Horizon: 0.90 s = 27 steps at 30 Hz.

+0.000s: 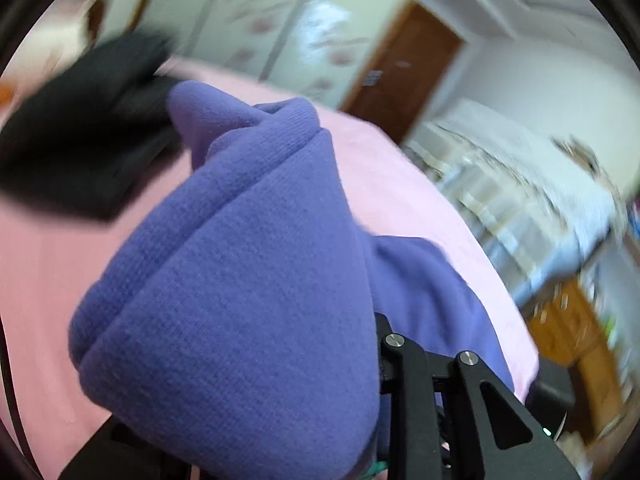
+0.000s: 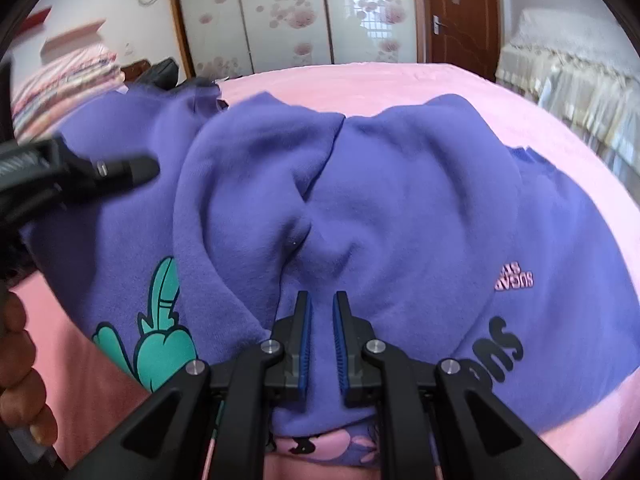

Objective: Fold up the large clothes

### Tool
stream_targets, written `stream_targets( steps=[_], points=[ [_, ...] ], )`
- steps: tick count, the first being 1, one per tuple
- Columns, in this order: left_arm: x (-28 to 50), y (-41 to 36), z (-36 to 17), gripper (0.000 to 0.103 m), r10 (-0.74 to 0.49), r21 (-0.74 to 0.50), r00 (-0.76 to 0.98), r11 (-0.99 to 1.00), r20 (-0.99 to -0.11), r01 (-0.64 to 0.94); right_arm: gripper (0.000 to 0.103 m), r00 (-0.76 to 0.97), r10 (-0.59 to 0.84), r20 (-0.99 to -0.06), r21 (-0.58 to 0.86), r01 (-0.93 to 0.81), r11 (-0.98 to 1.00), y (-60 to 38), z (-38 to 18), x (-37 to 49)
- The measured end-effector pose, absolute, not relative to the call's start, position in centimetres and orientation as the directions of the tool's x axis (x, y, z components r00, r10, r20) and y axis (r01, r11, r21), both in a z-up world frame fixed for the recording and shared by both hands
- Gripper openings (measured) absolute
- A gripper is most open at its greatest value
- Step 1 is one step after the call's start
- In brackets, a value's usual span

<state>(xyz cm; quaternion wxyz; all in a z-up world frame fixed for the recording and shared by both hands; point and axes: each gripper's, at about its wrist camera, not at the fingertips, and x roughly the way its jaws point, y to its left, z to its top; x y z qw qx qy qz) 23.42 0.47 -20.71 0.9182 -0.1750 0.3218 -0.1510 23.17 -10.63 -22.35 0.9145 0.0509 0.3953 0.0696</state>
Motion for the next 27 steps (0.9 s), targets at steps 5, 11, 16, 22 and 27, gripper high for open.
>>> stream_targets(
  steps=[5,11,16,22,27],
  points=[
    [22.3,-5.8,-17.4,0.023,-0.377,-0.192,0.747,0.925,-0.548,0.327,0.01,0.663,0.257,-0.703,0.313,-0.036,0.949,-13.8,-22.7,22.6],
    [21.8,-13.4,-15.4,0.024,-0.377,-0.005,0.71,0.885,-0.594,0.465,0.01,0.637,0.356,-0.684,0.501,0.056,0.863,-17.2,-23.6,21.7],
    [22.4,-19.3,-15.4,0.026,-0.358,0.075,0.669,0.846,-0.651,0.527,0.01,0.608,0.448,-0.656,0.65,0.153,0.744,-20.4,-24.3,20.7],
    [23.3,-25.0,-16.8,0.027,-0.33,0.135,0.63,0.808,-0.703,0.574,0.011,0.554,0.492,-0.672,0.696,0.244,0.675,-25.2,-23.5,18.1],
    [23.3,-29.6,-19.7,0.028,-0.306,0.184,0.601,0.766,-0.738,0.615,0.015,0.541,0.313,-0.78,0.523,0.291,0.801,-28.7,-21.5,15.8]
  ],
)
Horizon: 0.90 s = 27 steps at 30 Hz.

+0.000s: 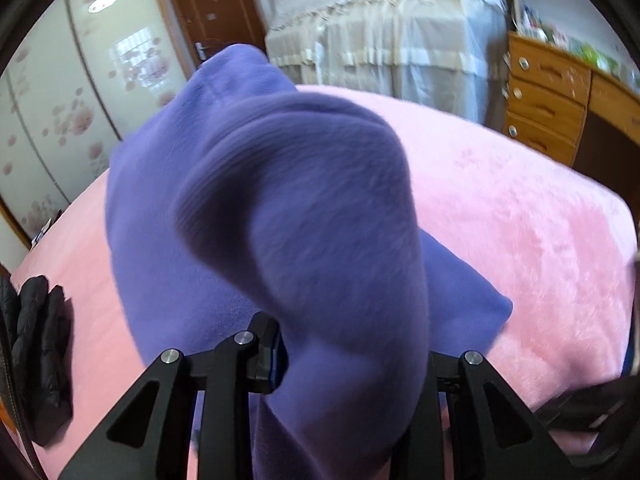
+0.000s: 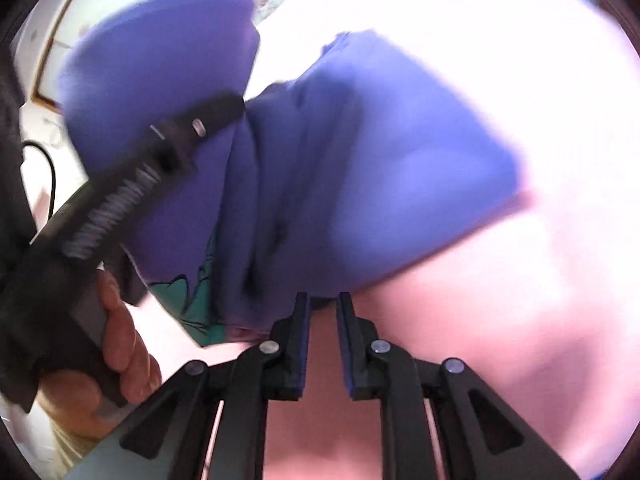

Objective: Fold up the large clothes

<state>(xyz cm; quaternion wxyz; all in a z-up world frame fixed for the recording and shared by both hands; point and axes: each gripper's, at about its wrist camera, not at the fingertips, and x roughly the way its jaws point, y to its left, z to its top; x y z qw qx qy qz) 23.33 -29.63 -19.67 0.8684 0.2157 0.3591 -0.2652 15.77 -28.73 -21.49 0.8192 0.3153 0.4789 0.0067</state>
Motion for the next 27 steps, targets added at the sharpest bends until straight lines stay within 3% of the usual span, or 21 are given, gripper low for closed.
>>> stream_targets(
  steps=[10,13,15,17,21,24,27],
  points=[
    [20.5,-35.2,-23.8,0.03,-0.245,0.325,0.598,0.654,-0.763,0.683,0.015,0.589,0.154,-0.793,0.43,0.364,0.826,-33.8,-19.6,15.1],
    [20.1,-35.3,-23.5,0.05,-0.268,0.313,0.592,0.648,-0.761,0.695,0.015,0.595,0.134,-0.792,0.413,0.362,0.836,-33.8,-19.2,15.7],
    [20.1,-34.6,-22.5,0.075,-0.319,0.251,0.569,0.662,-0.758,0.706,0.015,0.599,0.141,-0.788,0.416,0.35,0.839,-33.9,-18.8,16.0],
    [20.1,-34.0,-21.7,0.085,-0.362,0.208,0.559,0.671,-0.746,0.712,0.015,0.602,0.14,-0.786,0.411,0.341,0.846,-34.8,-18.9,16.4],
    [20.6,-32.4,-20.6,0.093,-0.422,0.14,0.549,0.688,-0.721,0.712,0.015,0.623,0.148,-0.768,0.416,0.31,0.855,-35.5,-17.6,16.3],
    [21.4,-31.0,-20.4,0.093,-0.481,0.044,0.515,0.7,-0.709,0.713,0.015,0.647,0.185,-0.74,0.454,0.278,0.846,-36.0,-16.2,15.8],
    [21.6,-29.8,-20.6,0.093,-0.549,-0.055,0.483,0.697,-0.682,0.715,0.024,0.667,0.257,-0.699,0.521,0.23,0.822,-35.9,-14.9,15.5]
  ],
)
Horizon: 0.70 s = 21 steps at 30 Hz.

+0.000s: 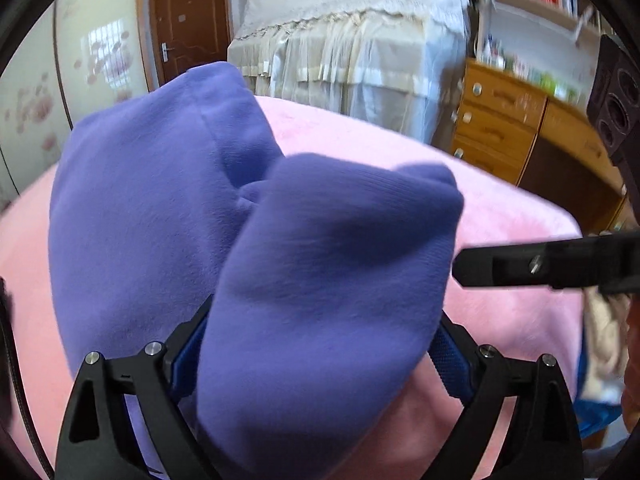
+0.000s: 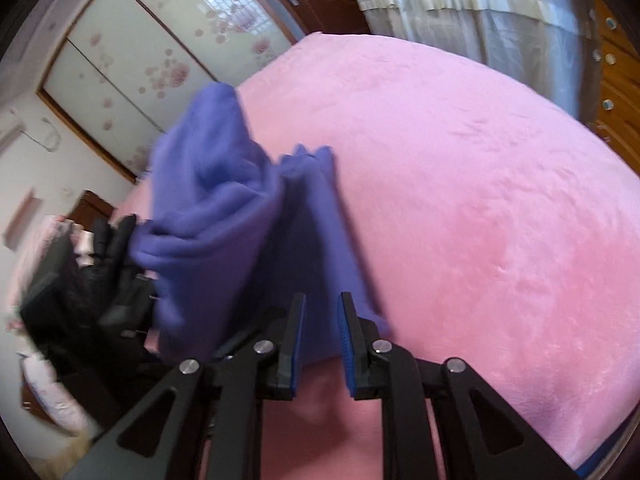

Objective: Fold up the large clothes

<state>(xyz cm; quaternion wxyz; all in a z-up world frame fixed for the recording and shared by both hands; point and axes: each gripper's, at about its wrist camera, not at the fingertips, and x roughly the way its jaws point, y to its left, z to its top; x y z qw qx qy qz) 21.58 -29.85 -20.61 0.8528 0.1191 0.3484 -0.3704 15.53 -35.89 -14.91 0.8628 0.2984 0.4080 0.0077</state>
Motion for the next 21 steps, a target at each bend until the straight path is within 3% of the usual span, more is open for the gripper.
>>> stream_targets(
  steps=[4,8,10,12,21],
  points=[
    [21.3,-28.5,-20.9,0.096,-0.599,-0.124,0.46,0.686,-0.655,0.717,0.037,0.687,0.299,-0.662,0.55,0.175,0.816,-35.5,-12.4,16.2],
    [20.8,-27.3,-20.8,0.101,-0.653,-0.204,0.418,0.66,-0.631,0.723,0.039,0.683,0.34,-0.647,0.564,0.127,0.816,-34.6,-10.6,17.1],
    [20.9,-27.4,-20.8,0.102,-0.668,-0.227,0.398,0.648,-0.63,0.727,0.052,0.674,0.368,-0.64,0.57,0.096,0.816,-34.2,-10.1,17.4],
    [20.7,-27.0,-20.7,0.101,-0.672,-0.233,0.39,0.643,-0.63,0.73,0.056,0.662,0.378,-0.647,0.556,0.07,0.828,-33.2,-9.4,18.0],
    [20.2,-24.5,-18.9,0.102,-0.644,-0.235,0.369,0.656,-0.671,0.718,0.056,0.576,0.296,-0.762,0.438,0.123,0.891,-32.0,-11.1,20.2]
  ],
)
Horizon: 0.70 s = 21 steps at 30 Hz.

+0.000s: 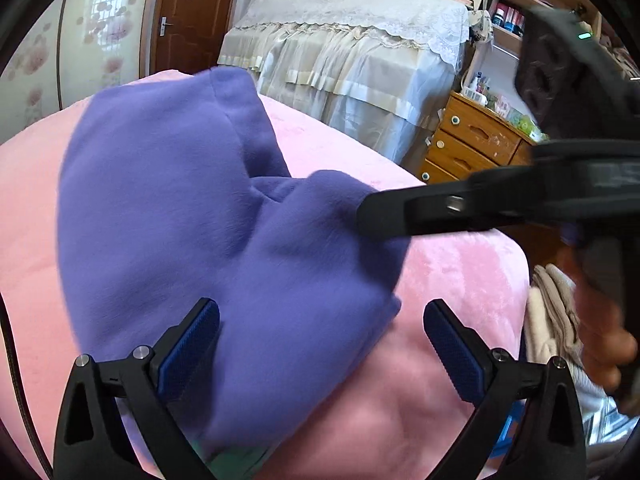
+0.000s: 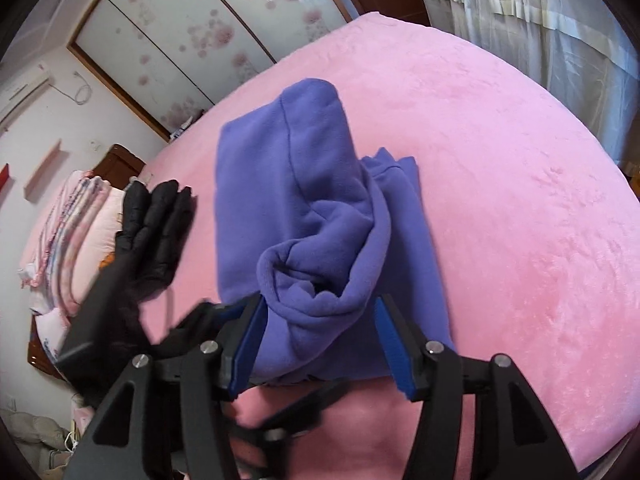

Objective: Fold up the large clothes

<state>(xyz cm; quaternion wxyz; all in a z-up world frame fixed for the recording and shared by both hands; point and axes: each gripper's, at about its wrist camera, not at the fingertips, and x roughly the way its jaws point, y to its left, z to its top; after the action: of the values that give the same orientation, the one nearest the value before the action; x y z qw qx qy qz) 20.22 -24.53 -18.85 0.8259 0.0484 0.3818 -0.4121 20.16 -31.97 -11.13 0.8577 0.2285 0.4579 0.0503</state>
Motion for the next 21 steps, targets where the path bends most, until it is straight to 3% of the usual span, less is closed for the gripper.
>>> stream_targets(
  steps=[3,7,10,16,21],
  points=[
    [20.4,-21.9,-17.6,0.102,-0.655,-0.258,0.379,0.664,-0.654,0.702,0.054,0.566,0.265,-0.781,0.411,0.145,0.9,-32.3,-11.6,20.5],
    [22.5,-17.4,-16.0,0.102,-0.654,-0.336,0.457,0.727,-0.603,0.598,0.037,0.551,0.309,-0.775,0.451,0.141,0.881,-33.1,-12.8,21.0],
    [25.2,-15.4,-17.5,0.101,-0.554,-0.355,0.534,0.828,-0.639,0.434,0.025,0.568,0.299,-0.767,0.451,0.146,0.88,-33.9,-13.5,20.8],
    [27.8,-16.8,-22.2,0.098,-0.437,-0.314,0.509,0.896,-0.741,0.312,0.021,0.557,0.247,-0.793,0.431,0.225,0.874,-35.4,-16.7,19.8],
    [28.5,-16.7,-24.8,0.1,-0.509,-0.453,0.46,0.86,-0.728,0.234,0.02,0.527,0.23,-0.818,0.428,0.291,0.856,-36.6,-21.0,18.3]
  ],
)
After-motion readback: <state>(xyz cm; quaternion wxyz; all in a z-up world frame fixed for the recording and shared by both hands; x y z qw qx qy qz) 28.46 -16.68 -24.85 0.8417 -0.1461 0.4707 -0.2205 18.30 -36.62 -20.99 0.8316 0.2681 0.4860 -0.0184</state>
